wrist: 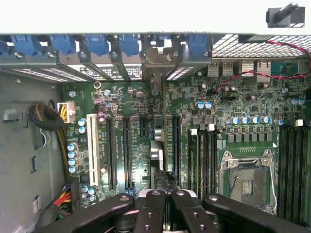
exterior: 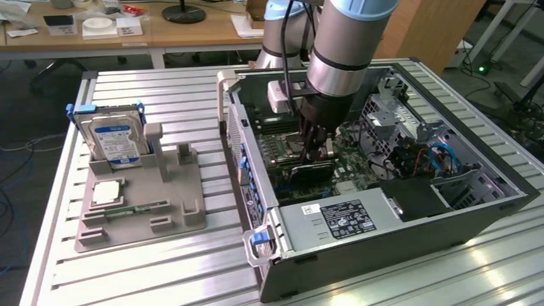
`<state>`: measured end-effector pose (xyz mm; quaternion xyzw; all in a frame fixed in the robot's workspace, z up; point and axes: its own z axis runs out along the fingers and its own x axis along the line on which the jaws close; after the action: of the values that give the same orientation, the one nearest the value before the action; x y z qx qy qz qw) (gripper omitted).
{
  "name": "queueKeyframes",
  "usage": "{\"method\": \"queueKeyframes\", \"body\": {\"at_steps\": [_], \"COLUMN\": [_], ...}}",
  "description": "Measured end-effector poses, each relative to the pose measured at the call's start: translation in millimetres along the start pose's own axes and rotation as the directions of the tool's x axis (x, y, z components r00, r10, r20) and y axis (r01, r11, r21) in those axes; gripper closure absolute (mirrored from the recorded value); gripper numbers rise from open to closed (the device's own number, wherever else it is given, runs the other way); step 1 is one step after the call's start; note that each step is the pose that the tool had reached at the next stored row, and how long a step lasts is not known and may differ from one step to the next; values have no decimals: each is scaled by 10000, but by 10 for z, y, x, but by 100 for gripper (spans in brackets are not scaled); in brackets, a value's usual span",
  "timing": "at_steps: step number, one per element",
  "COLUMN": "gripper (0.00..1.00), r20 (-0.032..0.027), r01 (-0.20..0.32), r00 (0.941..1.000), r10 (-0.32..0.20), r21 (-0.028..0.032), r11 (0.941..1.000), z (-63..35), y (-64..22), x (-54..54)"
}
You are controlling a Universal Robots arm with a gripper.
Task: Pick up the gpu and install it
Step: 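Press down on the gpu until it lock into place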
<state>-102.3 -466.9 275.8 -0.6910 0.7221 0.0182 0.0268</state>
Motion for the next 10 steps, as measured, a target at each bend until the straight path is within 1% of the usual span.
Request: {"method": "queueKeyframes", "body": {"at_steps": [10], "gripper": [90], "r20": [0], "r01": [0], "r00": [10000], "r10": [0], "r21": [0], "r11": [10000], "z": [0], "y": [0], "x": [0]}}
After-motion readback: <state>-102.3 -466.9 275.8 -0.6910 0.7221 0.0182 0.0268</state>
